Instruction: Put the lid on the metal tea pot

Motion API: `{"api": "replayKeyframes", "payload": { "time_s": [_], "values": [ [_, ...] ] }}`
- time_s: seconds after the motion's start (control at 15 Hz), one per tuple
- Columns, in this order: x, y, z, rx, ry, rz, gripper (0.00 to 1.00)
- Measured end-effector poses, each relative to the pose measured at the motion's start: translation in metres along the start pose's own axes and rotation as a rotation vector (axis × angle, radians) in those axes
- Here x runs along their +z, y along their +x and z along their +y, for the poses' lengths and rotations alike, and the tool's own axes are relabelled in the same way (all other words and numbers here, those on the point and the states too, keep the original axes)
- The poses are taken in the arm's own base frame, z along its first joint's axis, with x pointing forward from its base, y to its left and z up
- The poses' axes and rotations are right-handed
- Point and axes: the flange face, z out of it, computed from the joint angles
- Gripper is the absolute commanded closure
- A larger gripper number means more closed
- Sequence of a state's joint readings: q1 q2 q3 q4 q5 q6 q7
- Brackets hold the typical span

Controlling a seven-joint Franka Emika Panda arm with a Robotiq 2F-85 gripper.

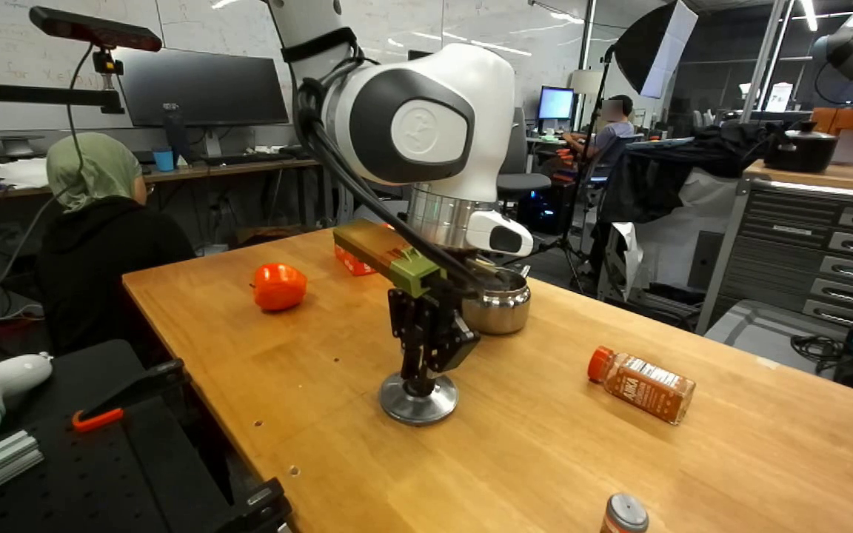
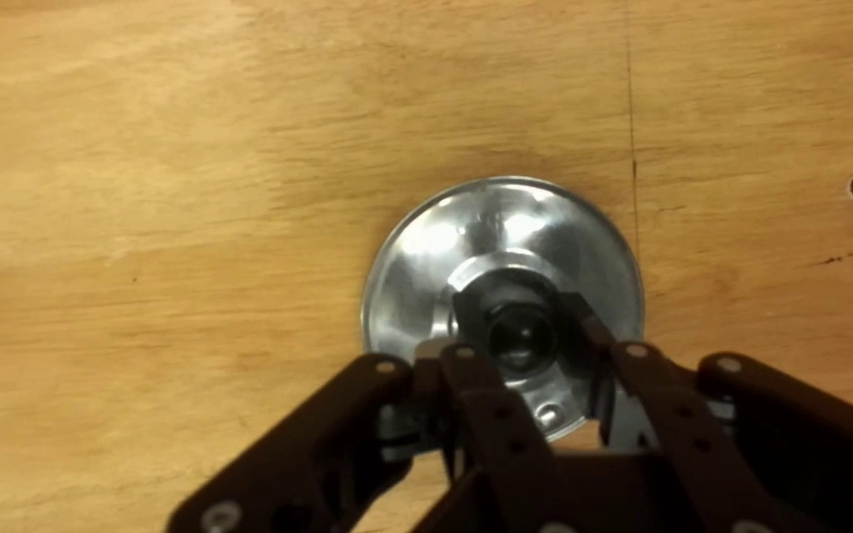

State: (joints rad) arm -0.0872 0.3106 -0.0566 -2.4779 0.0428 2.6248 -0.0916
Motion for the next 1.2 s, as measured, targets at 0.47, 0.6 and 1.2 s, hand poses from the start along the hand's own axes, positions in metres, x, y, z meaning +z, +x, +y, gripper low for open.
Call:
{"api": "replayKeyframes", "payload": {
  "time_s": [0.47,0.6,1.2],
  "values": [
    [-0.001,0.002,0.001,0.006,-0.007,0.003,0.87],
    [-0.003,0.003,0.001,0.007,-0.006,0.007,0.87],
    [-0.024,0.009,-0.014,-0.008,0.003,0.014,0.88]
  ]
}}
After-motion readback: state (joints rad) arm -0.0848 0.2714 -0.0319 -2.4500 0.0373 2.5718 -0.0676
